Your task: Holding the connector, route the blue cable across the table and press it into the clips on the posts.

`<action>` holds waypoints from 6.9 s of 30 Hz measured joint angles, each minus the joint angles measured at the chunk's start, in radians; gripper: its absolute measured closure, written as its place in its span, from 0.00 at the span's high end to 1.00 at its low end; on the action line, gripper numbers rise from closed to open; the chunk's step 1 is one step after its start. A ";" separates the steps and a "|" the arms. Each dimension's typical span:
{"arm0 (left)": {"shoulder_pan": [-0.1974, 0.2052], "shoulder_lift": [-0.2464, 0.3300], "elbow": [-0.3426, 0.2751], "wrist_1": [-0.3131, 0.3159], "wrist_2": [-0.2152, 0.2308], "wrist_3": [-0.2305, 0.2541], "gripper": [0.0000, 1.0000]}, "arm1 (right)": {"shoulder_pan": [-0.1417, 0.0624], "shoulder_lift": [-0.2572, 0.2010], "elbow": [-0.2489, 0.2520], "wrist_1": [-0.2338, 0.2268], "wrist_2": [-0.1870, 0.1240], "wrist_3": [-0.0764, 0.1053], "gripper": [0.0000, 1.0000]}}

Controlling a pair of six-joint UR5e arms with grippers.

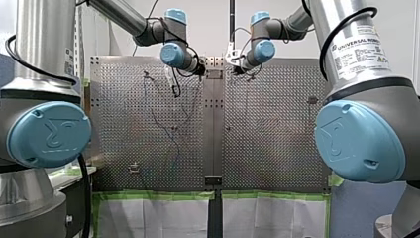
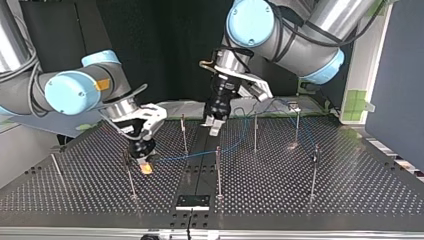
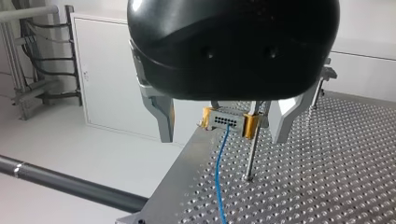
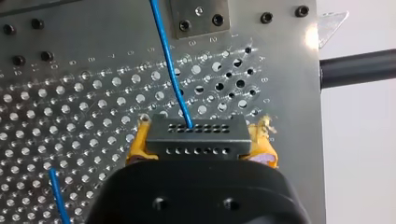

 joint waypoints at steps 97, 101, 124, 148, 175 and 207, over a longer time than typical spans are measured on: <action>-0.037 -0.397 0.469 -0.045 -0.215 0.053 0.00 | -0.033 -0.013 0.024 -0.004 0.005 -0.002 0.00; -0.039 -0.397 0.469 -0.050 -0.214 0.052 0.21 | -0.033 -0.013 0.025 -0.004 0.005 -0.002 0.00; -0.049 -0.363 0.469 -0.097 -0.282 0.058 0.58 | -0.035 -0.013 0.024 -0.005 0.005 -0.002 0.00; -0.064 -0.359 0.469 -0.109 -0.261 0.059 0.01 | -0.036 -0.013 0.025 -0.004 0.003 -0.001 0.00; -0.067 -0.334 0.443 -0.126 -0.262 0.044 0.42 | -0.036 -0.013 0.025 -0.004 0.003 0.001 0.00; -0.098 -0.328 0.340 -0.052 -0.274 0.047 0.00 | -0.027 -0.012 0.082 -0.008 0.012 -0.002 0.00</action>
